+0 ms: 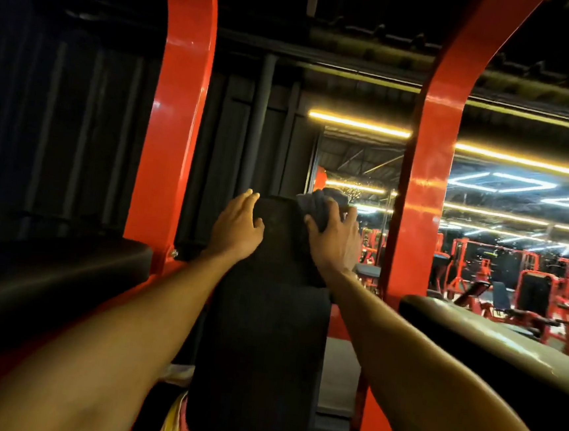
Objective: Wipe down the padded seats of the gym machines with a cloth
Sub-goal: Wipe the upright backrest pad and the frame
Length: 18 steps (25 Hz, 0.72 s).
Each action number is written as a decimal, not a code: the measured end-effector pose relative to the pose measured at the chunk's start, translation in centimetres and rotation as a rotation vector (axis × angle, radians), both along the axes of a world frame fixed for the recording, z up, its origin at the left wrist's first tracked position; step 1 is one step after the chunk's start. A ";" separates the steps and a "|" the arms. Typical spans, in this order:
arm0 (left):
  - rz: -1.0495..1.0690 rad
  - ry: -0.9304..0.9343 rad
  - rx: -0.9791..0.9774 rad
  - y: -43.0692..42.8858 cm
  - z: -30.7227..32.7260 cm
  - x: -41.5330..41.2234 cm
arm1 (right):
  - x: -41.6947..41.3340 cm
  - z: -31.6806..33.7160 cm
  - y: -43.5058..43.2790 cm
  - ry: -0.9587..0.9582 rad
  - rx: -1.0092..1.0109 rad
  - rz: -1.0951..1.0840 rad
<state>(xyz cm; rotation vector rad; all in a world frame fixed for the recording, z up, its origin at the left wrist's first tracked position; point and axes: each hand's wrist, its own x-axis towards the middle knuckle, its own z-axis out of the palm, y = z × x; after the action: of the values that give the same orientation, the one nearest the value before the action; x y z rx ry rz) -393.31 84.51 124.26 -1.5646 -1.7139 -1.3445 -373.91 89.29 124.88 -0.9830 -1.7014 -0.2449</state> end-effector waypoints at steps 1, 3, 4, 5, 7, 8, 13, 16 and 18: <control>0.006 0.005 -0.004 1.2 0.2 0.0 | -1.4 -0.1 0.6 -0.049 -0.019 -0.056; 0.059 0.085 0.022 3.7 -0.7 0.3 | -3.6 -1.0 1.6 -0.164 -0.074 -0.161; 0.111 0.135 0.070 4.7 -1.4 0.5 | -4.1 -1.3 2.1 -0.198 -0.070 -0.189; 0.164 0.177 0.124 5.7 -2.0 0.5 | -4.3 -1.2 2.7 -0.222 -0.032 -0.202; 0.241 0.221 0.216 7.0 -2.4 -0.1 | -4.1 -0.4 3.8 -0.282 0.070 -0.223; 0.254 0.225 0.234 7.4 -2.3 -0.4 | -3.6 0.2 4.5 -0.289 0.101 -0.239; 0.289 0.279 0.304 8.5 -3.4 -0.6 | -4.2 1.9 4.7 0.055 -0.099 -0.227; 0.320 0.297 0.268 8.5 -2.8 -0.7 | -9.1 3.0 3.2 -0.059 -0.006 -0.224; 0.333 0.311 0.264 8.6 -2.9 -0.9 | -10.0 3.4 2.8 -0.197 0.064 -0.207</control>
<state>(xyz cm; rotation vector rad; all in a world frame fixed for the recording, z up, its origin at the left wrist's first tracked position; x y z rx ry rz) -394.23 93.14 121.34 -1.2044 -1.4593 -1.0484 -383.87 92.13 128.29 -1.1176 -1.7565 -0.5447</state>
